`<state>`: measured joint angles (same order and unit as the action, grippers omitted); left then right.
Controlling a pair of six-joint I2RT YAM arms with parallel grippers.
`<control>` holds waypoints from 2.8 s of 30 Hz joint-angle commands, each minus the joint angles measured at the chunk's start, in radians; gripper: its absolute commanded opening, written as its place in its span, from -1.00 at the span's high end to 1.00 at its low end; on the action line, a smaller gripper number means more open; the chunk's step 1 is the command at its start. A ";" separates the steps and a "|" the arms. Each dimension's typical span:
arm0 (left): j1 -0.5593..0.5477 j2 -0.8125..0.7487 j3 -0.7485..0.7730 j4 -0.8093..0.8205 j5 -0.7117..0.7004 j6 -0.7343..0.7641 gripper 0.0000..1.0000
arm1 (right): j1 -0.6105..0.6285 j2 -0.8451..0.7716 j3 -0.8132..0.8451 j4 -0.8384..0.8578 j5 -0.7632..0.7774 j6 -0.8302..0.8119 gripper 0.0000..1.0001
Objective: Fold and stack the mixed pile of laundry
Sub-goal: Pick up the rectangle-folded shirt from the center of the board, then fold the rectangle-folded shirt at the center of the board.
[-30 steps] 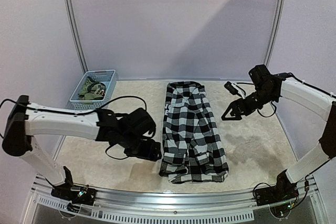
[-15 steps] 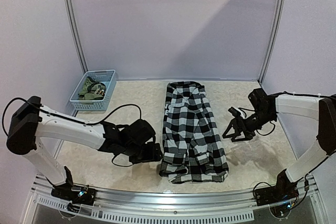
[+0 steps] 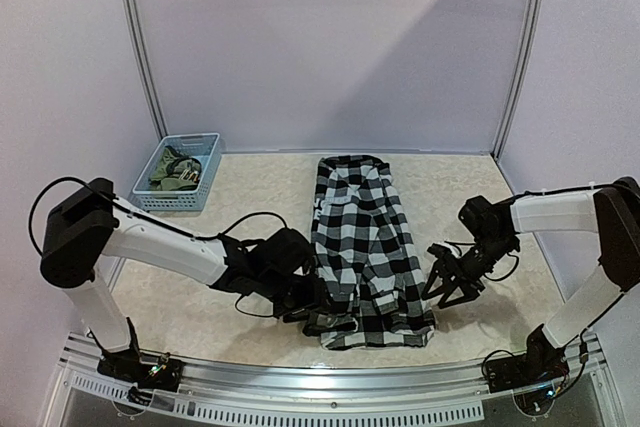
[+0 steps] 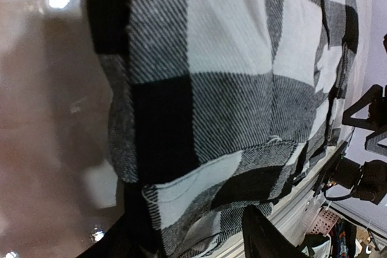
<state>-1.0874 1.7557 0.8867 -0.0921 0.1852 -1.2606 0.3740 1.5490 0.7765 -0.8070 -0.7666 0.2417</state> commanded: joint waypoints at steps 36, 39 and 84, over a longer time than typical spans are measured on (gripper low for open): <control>-0.027 -0.051 0.135 -0.053 0.060 0.125 1.00 | 0.010 -0.015 0.178 -0.056 -0.251 -0.012 1.00; -0.013 -0.075 0.145 -0.063 0.044 0.139 1.00 | -0.018 0.002 0.228 -0.078 -0.289 -0.019 1.00; 0.373 0.378 0.620 -0.030 -0.096 0.313 1.00 | -0.160 0.596 0.703 0.596 -0.136 0.315 1.00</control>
<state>-0.7502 2.0605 1.4555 -0.1387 0.0654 -0.9821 0.2203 2.0983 1.4364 -0.2733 -0.9329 0.5232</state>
